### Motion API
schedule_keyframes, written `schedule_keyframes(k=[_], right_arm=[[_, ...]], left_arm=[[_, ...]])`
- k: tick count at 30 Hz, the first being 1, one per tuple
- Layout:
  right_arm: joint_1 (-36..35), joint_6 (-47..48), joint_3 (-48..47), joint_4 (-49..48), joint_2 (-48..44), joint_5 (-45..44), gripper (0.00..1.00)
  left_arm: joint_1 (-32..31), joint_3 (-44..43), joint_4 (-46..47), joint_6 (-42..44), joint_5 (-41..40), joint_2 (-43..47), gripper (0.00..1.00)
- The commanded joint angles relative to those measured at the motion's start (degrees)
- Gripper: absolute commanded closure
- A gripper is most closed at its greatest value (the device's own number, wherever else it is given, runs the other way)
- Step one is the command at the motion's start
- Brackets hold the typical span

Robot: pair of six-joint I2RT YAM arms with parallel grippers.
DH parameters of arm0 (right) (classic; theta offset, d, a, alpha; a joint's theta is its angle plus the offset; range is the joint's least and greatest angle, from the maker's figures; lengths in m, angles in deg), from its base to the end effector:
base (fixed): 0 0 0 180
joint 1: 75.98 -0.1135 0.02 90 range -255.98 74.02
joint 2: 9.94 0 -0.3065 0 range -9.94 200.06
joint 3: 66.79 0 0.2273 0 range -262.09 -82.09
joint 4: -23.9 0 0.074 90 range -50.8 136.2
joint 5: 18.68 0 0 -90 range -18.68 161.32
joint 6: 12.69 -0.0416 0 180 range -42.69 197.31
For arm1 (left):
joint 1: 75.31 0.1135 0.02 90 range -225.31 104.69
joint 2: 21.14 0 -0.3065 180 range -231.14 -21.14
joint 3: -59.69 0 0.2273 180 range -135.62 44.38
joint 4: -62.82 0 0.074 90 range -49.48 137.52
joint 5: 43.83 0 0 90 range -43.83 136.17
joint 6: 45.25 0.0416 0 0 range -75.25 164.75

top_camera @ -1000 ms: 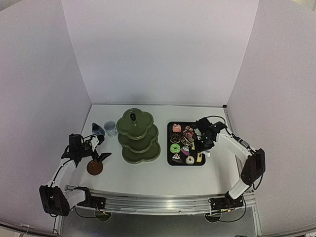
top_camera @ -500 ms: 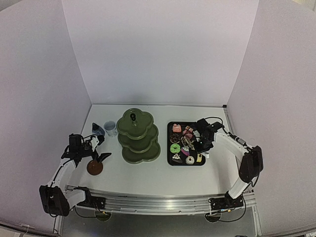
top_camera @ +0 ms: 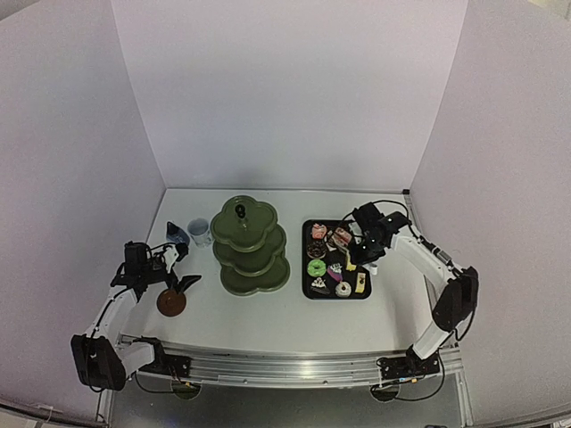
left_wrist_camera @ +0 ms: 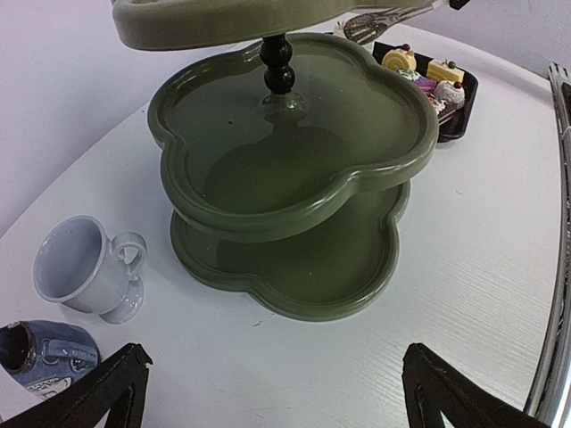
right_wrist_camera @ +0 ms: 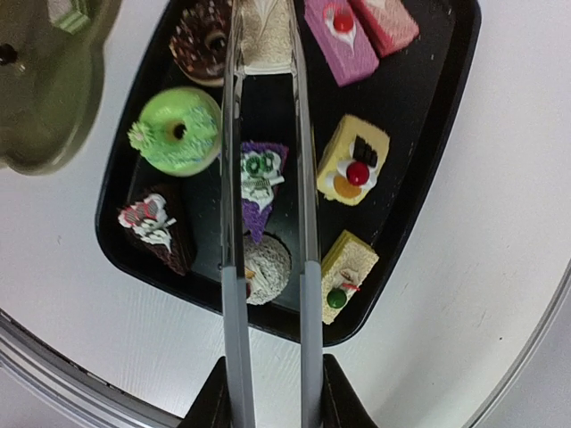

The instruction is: Serve the afternoon tea

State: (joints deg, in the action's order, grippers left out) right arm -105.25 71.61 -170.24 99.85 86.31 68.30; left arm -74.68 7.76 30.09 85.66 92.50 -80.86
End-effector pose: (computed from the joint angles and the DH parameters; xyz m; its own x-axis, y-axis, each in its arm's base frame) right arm 0.2809 0.1549 0.3390 -0.8558 -0.3660 -0.3655 -0.3885 0.9214 -0.0129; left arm 0.1691 -0.0282 0.2806 -0.1359 0.4507 -0.8823 0.8352 0.5311 0.1427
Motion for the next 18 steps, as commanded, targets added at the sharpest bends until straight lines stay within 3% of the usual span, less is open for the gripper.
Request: schedule_keyframes(k=[1,8,18], right_arm=[[-3.8,-1.6,-4.1,0.6,-4.8,-0.2,1.00],[-10.4,-6.4,-1.0,1.1,-3.8,5.7,1.00],[-15.4,-7.0,-3.7,-1.9,3.7,10.1,1.00]], left_arm=[[-0.3,0.1,4.5,-3.9,0.2,0.3,0.01],[-0.3,-0.3,6.6,-5.5,0.9,-1.2,0.01],[-0.3,-0.7,6.2,-5.9,2.3,-2.1,0.00]])
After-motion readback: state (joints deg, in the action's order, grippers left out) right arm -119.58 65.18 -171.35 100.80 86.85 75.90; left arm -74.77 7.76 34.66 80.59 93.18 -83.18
